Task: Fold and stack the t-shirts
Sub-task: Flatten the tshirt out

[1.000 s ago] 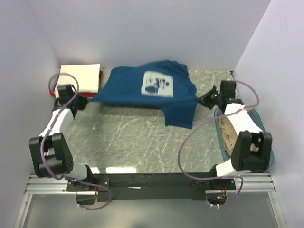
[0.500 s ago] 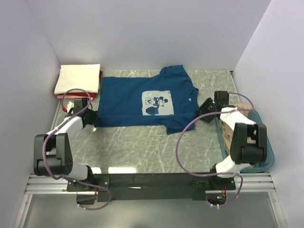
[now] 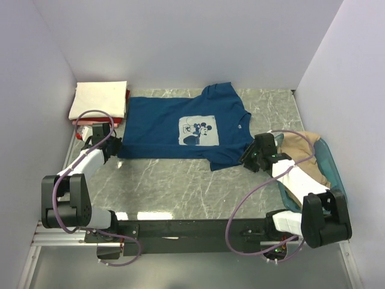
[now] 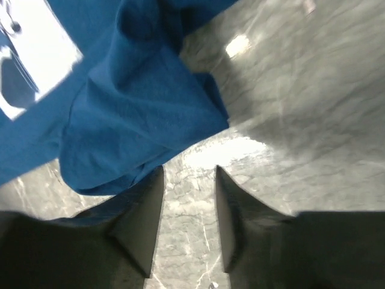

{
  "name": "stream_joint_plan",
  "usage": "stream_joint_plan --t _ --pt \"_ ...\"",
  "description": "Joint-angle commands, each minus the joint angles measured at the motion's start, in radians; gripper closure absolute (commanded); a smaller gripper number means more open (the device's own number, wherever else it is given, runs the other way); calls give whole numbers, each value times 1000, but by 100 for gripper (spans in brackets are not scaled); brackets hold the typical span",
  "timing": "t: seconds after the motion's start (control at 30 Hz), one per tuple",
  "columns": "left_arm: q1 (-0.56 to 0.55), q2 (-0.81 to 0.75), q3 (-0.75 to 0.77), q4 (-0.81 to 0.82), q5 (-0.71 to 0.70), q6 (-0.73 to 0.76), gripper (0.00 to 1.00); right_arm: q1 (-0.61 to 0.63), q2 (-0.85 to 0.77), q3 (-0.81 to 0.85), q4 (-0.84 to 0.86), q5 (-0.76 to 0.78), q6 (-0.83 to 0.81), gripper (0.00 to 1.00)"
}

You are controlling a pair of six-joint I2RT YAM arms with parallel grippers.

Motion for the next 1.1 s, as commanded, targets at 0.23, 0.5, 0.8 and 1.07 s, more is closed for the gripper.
stream_joint_plan --t 0.23,0.5,0.8,1.07 --pt "-3 4 -5 43 -4 5 100 272 140 59 56 164 -8 64" --pt "-1 22 1 48 8 13 100 474 202 188 23 362 -106 57" --pt "-3 36 -2 54 27 14 100 573 346 334 -66 440 -184 50" --pt "-3 42 1 54 33 19 100 614 427 380 -111 452 -177 50"
